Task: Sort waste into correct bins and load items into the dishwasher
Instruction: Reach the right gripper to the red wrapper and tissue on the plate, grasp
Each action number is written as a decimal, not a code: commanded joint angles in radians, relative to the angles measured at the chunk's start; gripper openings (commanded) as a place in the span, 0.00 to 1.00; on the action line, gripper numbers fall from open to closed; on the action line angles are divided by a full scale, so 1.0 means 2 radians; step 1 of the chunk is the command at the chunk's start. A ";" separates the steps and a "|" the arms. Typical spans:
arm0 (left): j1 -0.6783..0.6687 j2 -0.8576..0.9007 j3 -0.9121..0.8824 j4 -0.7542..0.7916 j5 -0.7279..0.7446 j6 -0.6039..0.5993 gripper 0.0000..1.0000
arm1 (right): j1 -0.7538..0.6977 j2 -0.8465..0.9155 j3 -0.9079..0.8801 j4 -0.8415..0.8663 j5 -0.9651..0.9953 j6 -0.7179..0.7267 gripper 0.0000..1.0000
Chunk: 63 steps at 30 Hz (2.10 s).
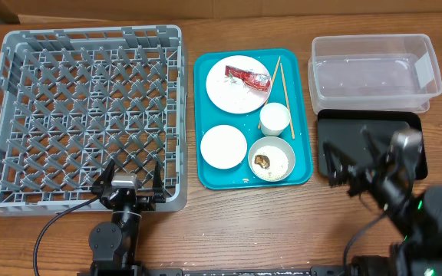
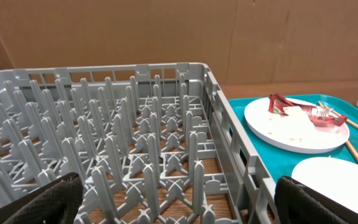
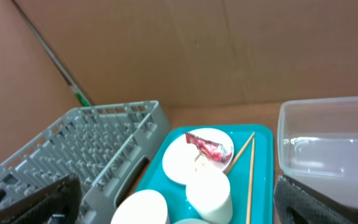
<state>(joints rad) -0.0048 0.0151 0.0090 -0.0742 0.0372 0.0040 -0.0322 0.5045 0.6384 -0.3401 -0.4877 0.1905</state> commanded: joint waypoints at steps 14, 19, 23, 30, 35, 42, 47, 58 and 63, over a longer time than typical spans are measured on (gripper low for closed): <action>-0.001 -0.005 -0.002 0.000 0.002 0.008 1.00 | 0.163 0.554 0.550 -0.286 0.111 -0.085 1.00; -0.001 -0.005 -0.002 0.000 0.002 0.008 1.00 | 0.204 0.677 0.607 -0.248 0.135 -0.084 1.00; -0.001 -0.005 -0.002 0.000 0.002 0.008 1.00 | 0.216 0.739 0.607 -0.195 0.130 -0.084 1.00; -0.001 -0.005 -0.002 0.000 0.002 0.008 1.00 | 0.218 0.830 0.607 -0.151 0.134 -0.102 1.00; -0.001 -0.005 -0.002 0.000 0.002 0.008 1.00 | 0.219 0.880 0.607 -0.129 0.170 -0.101 1.00; -0.001 -0.005 -0.002 0.000 0.002 0.008 1.00 | 0.218 0.921 0.607 -0.114 0.182 -0.099 1.00; -0.001 -0.005 -0.002 0.000 0.002 0.008 1.00 | 0.219 0.932 0.607 -0.117 0.182 -0.097 0.89; -0.001 -0.005 -0.002 0.000 0.002 0.008 1.00 | 0.218 0.927 0.608 -0.134 0.188 -0.064 0.07; -0.001 -0.005 -0.002 0.000 0.002 0.008 1.00 | 0.217 0.881 0.624 -0.157 0.187 -0.029 0.04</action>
<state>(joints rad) -0.0048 0.0151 0.0090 -0.0750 0.0368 0.0036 0.4057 2.3463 1.8412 -0.6373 -0.1219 0.0761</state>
